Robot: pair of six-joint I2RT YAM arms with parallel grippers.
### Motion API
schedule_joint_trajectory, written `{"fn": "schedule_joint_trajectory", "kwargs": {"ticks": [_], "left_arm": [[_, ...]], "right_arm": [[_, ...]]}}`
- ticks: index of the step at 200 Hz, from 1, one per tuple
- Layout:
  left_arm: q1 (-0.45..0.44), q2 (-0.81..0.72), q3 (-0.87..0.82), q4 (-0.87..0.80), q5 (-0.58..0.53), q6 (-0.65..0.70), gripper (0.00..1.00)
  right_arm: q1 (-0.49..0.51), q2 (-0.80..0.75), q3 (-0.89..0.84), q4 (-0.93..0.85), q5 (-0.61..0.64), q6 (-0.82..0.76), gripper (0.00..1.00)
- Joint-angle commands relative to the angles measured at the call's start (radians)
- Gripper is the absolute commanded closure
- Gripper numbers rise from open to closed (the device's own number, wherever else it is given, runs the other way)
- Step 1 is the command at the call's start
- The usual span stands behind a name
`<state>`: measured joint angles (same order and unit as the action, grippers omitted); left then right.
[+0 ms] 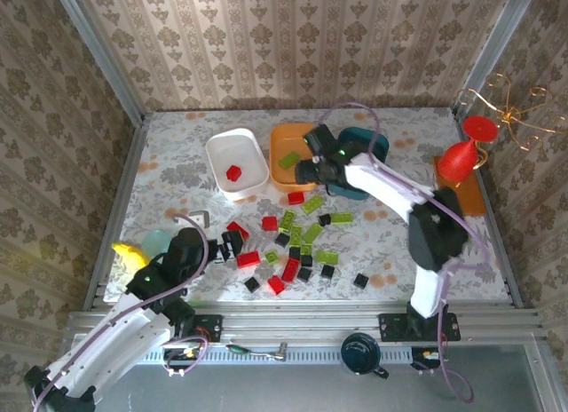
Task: Sort the legos into containers by color
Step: Pick up the lego from the bottom-center of the table.
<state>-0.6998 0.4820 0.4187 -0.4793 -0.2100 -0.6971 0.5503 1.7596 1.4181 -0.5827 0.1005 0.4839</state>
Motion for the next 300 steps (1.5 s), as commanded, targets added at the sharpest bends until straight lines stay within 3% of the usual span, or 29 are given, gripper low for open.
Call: {"fn": "schedule_joint_trajectory", "kwargs": {"ticks": [1, 45, 95, 152, 216, 255, 300], "left_arm": [[0.001, 0.005, -0.02, 0.038, -0.001, -0.005, 0.0], [0.01, 0.025, -0.038, 0.077, 0.015, 0.011, 0.0], [0.026, 0.037, -0.069, 0.121, 0.041, 0.002, 0.0], [0.037, 0.035, -0.083, 0.12, 0.059, -0.005, 0.0], [0.06, 0.035, -0.084, 0.118, 0.076, -0.002, 0.0], [0.069, 0.036, -0.089, 0.116, 0.084, -0.004, 0.0], [0.077, 0.036, -0.093, 0.125, 0.09, -0.008, 0.0]], "right_arm": [[0.015, -0.18, -0.251, 0.041, 0.01, 0.095, 0.25], [0.095, -0.506, -0.654, -0.034, -0.008, 0.247, 0.24], [0.195, -0.69, -0.794, -0.207, -0.017, 0.4, 0.24], [0.218, -0.647, -0.885, -0.172, -0.066, 0.496, 0.24], [0.265, -0.507, -0.842, -0.108, -0.076, 0.486, 0.26], [0.282, -0.47, -0.818, -0.094, -0.061, 0.458, 0.35], [0.286, -0.476, -0.793, -0.085, -0.04, 0.423, 0.57]]}}
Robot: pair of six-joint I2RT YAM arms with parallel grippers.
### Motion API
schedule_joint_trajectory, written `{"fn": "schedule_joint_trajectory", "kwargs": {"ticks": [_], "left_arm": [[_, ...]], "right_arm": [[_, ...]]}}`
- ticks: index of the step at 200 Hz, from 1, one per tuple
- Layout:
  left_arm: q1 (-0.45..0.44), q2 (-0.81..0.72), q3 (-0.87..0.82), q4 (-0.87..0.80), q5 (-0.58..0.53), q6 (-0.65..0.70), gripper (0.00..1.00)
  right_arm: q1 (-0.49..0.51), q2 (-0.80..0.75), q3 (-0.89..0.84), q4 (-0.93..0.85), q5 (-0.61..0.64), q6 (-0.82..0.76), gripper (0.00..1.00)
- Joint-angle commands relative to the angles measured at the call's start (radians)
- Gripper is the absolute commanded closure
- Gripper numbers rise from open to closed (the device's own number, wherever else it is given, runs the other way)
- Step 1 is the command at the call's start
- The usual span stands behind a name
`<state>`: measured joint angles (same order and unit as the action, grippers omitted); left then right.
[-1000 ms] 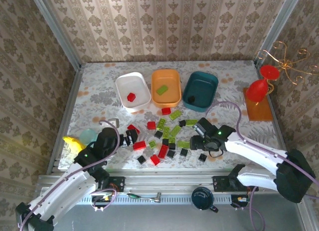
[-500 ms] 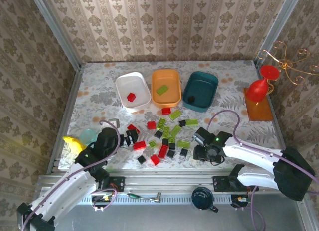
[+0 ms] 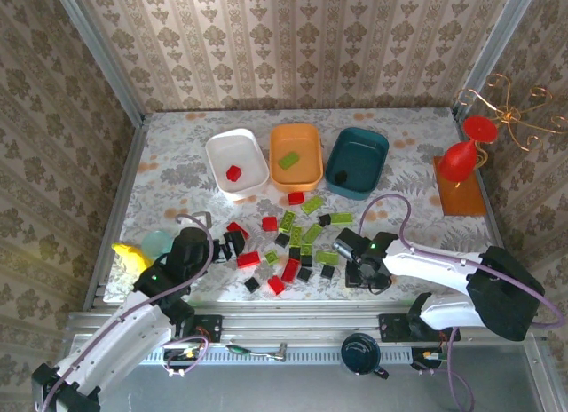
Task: Sort the legos into containers by color
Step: Pick up the lego from the bottom-center of the table, then place the lego in the container.
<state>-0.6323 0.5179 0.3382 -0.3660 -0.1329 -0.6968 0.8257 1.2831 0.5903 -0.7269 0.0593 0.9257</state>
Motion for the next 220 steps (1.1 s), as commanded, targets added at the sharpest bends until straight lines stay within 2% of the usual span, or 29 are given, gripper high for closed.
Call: {"fn": "schedule_joint_trajectory", "kwargs": {"ticks": [1, 24, 46, 63, 91, 116, 152, 183, 220], "left_arm": [[0.01, 0.001, -0.013, 0.011, 0.013, -0.008, 0.0], [0.014, 0.002, -0.013, 0.013, 0.019, -0.009, 0.0], [0.016, 0.004, -0.011, 0.013, 0.021, -0.009, 0.0], [0.019, 0.006, -0.008, 0.015, 0.022, -0.007, 0.0], [0.02, 0.014, -0.003, 0.016, 0.022, -0.011, 0.0], [0.022, 0.028, 0.008, 0.012, 0.029, -0.017, 0.0], [0.022, 0.041, 0.031, -0.003, 0.044, -0.015, 0.0], [0.023, 0.038, 0.033, -0.007, 0.055, -0.016, 0.0], [0.023, 0.038, 0.026, -0.002, 0.058, -0.021, 0.0]], "right_arm": [[0.011, -0.001, 0.035, 0.059, 0.001, -0.019, 0.57], [0.006, -0.026, 0.081, 0.024, 0.048, -0.062, 0.64], [-0.028, -0.062, 0.184, -0.025, 0.125, -0.149, 0.67], [-0.104, -0.08, 0.267, -0.01, 0.135, -0.219, 0.68], [-0.29, -0.039, 0.41, 0.098, 0.144, -0.307, 0.69], [-0.405, 0.098, 0.566, 0.185, 0.142, -0.335, 0.69], [-0.495, 0.425, 0.822, 0.163, 0.178, -0.363, 0.69], [-0.543, 0.658, 1.012, 0.098, 0.18, -0.363, 0.69], [-0.547, 0.839, 1.165, 0.03, 0.182, -0.356, 0.66]]}}
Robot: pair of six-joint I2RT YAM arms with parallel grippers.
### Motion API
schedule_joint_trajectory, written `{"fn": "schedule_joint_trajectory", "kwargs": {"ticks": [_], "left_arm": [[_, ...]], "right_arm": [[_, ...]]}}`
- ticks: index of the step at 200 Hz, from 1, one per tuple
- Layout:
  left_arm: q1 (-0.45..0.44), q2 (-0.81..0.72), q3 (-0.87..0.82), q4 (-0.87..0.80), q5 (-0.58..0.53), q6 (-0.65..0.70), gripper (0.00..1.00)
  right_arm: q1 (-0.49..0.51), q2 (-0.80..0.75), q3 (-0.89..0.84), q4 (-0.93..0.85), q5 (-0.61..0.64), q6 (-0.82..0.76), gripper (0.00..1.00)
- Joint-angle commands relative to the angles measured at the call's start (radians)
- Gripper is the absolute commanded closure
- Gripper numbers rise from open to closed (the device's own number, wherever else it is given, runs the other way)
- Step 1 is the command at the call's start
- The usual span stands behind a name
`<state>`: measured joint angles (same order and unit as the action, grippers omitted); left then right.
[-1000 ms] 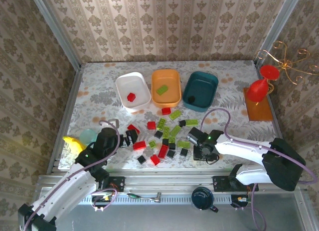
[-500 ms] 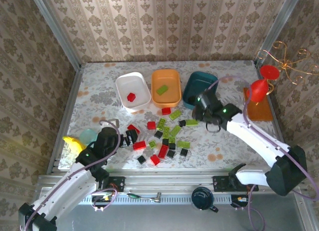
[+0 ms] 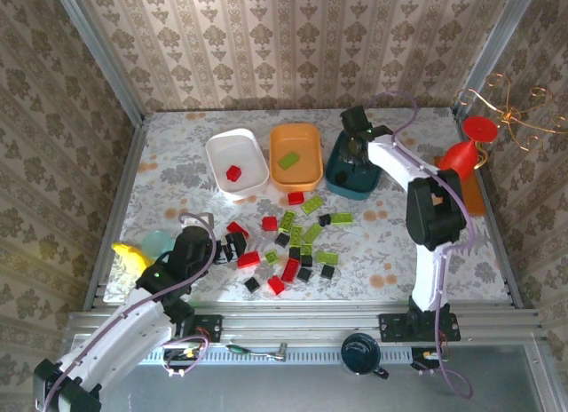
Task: Sort the legos into containers by color
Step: Place the lego in the container, then pick up the lego from the middle-left of the table.
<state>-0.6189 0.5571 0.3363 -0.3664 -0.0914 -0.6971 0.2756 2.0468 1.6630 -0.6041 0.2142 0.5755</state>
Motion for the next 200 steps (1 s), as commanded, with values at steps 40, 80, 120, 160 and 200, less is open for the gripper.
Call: {"fn": "schedule_joint_trajectory", "kwargs": {"ticks": [40, 80, 120, 160, 200], "left_arm": [[0.01, 0.0, 0.038, -0.01, 0.025, -0.015, 0.0], [0.01, 0.009, 0.07, -0.052, 0.016, 0.019, 0.0], [0.011, 0.046, 0.108, -0.073, 0.005, 0.068, 0.0], [0.013, 0.237, 0.162, -0.049, -0.008, 0.1, 0.12], [0.013, 0.454, 0.19, 0.085, -0.013, 0.109, 0.0]], "right_arm": [[0.004, 0.109, 0.156, -0.117, 0.01, 0.011, 0.32], [0.028, -0.095, 0.009, -0.024, -0.014, 0.01, 0.27], [0.144, -0.369, -0.308, 0.137, -0.022, -0.003, 0.26], [0.238, -0.524, -0.517, 0.186, -0.012, 0.0, 0.26], [0.254, -0.609, -0.636, 0.222, -0.014, 0.033, 0.26]]}}
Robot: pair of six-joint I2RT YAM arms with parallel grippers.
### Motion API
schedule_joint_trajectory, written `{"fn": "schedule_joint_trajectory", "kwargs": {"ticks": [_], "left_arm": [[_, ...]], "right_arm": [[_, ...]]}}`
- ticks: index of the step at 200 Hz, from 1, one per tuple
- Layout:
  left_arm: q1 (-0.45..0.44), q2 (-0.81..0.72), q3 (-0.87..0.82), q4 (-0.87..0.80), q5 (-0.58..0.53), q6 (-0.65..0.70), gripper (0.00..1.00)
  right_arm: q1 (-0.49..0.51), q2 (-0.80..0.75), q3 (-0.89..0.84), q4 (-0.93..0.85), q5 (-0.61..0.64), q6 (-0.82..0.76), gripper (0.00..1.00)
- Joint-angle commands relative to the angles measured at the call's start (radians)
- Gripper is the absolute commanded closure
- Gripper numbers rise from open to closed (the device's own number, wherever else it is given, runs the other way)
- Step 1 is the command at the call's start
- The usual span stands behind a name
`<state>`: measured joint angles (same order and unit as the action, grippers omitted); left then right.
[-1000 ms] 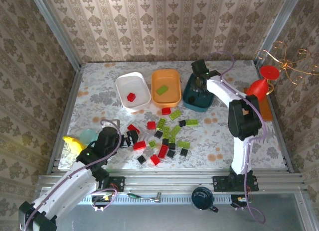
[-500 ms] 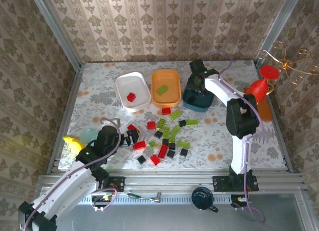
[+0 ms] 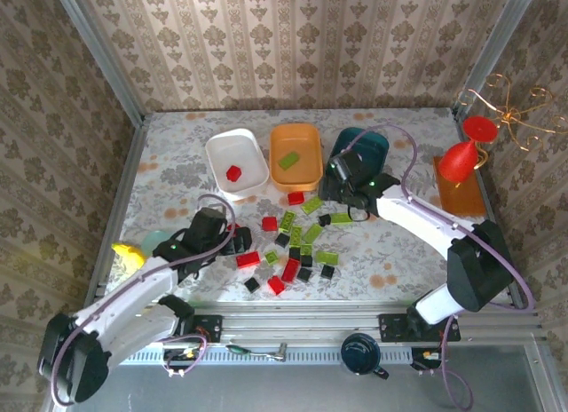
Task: Sort the legos into containers by color
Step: Pick up the lego from the middle-left of the table.
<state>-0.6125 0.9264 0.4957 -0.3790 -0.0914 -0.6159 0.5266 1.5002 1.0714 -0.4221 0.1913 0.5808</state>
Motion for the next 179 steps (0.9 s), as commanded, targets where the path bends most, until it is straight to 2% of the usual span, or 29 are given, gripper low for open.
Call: {"fn": "schedule_joint_trajectory", "kwargs": {"ticks": [1, 41, 83, 132, 179], "left_arm": [[0.006, 0.092, 0.032, 0.102, -0.012, 0.028, 0.0], [0.009, 0.304, 0.094, 0.147, -0.076, 0.024, 0.04], [0.022, 0.425, 0.103, 0.203, -0.109, 0.004, 0.05], [0.07, 0.476, 0.041, 0.266, -0.064, -0.018, 0.28], [0.085, 0.397, -0.008, 0.254, -0.048, -0.024, 0.48]], "right_arm": [[0.004, -0.064, -0.047, 0.04, 0.009, 0.028, 0.26], [0.004, -0.102, -0.094, 0.042, 0.013, 0.036, 0.26], [0.004, -0.15, -0.117, 0.032, 0.02, 0.033, 0.25], [0.004, -0.177, -0.132, 0.026, 0.023, 0.027, 0.25], [0.004, -0.184, -0.142, 0.029, 0.022, 0.033, 0.25]]}}
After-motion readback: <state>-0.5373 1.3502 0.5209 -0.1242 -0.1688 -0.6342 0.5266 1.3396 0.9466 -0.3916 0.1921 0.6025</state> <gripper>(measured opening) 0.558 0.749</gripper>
